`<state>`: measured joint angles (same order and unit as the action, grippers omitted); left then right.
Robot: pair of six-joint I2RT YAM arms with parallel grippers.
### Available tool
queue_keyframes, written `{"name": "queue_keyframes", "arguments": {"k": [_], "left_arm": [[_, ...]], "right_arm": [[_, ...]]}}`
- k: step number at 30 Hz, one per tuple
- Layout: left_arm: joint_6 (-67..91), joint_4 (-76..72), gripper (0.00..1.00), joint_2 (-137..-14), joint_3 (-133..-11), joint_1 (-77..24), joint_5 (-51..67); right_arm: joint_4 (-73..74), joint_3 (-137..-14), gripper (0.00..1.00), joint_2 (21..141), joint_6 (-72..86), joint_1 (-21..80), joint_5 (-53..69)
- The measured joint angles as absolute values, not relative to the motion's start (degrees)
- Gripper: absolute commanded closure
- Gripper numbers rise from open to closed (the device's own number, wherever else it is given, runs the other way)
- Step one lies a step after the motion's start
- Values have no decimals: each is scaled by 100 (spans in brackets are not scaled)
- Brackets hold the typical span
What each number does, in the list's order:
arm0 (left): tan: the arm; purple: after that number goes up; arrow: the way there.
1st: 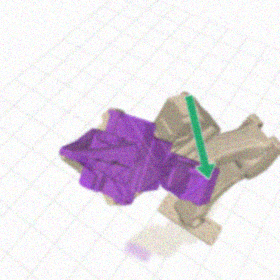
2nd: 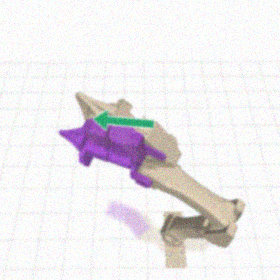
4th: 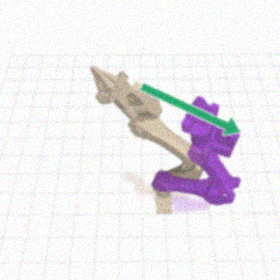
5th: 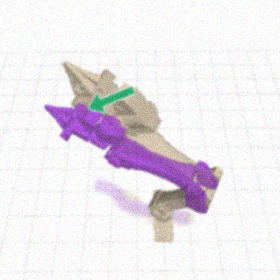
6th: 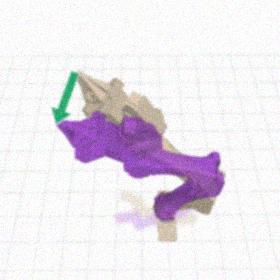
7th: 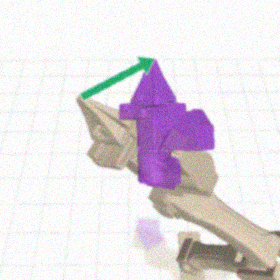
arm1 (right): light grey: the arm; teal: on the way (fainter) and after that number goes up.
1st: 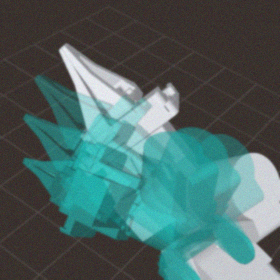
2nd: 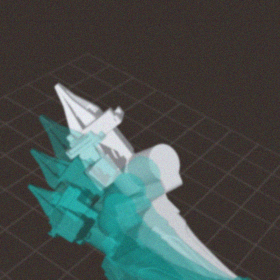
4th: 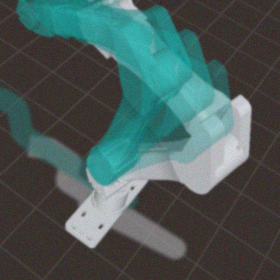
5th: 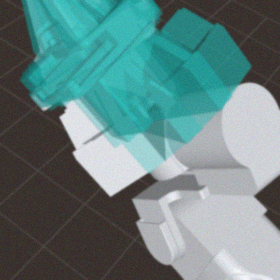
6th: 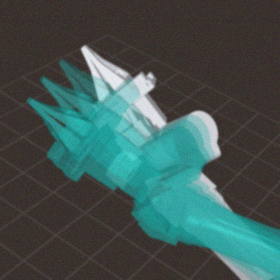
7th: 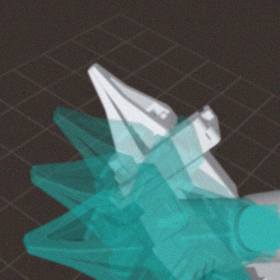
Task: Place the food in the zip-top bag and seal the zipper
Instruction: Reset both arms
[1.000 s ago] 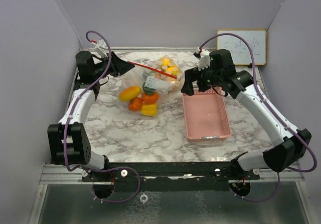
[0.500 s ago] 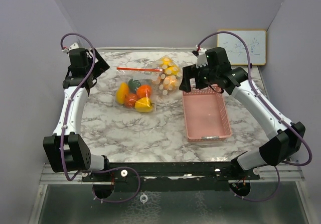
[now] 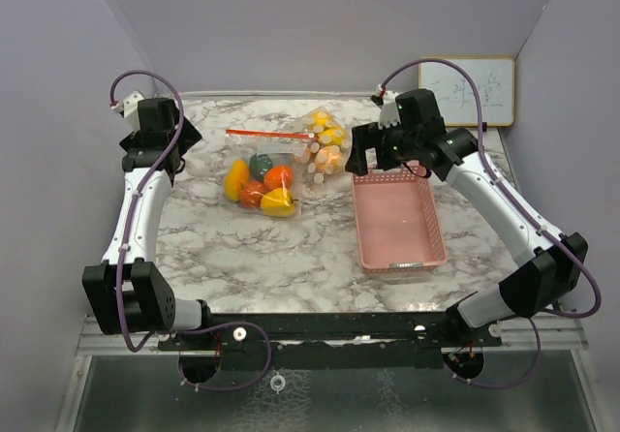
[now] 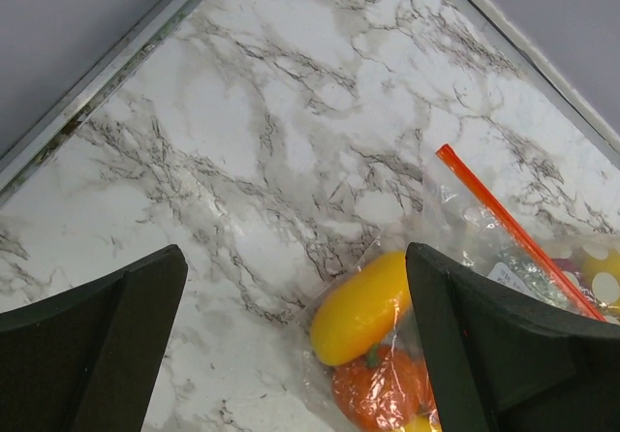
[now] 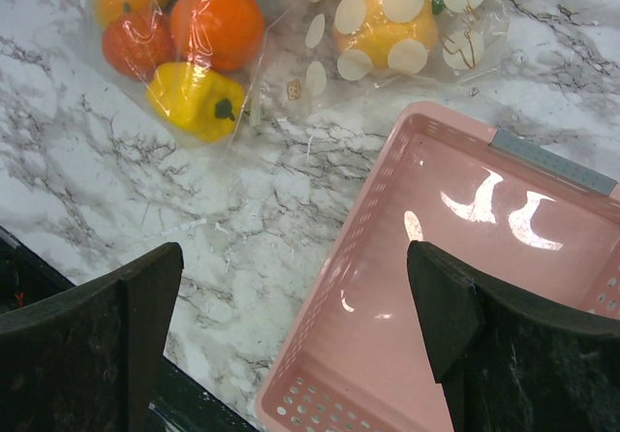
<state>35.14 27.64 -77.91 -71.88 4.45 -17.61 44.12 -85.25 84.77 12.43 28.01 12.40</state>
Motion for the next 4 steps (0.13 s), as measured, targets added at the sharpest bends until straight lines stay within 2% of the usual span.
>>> {"name": "queue_keyframes", "arguments": {"k": [4], "left_arm": [[3562,2888,1,-7791,-7194,421,-1835]], "right_arm": [[4412,-8525,0,8477,1243,2801,1238]]}}
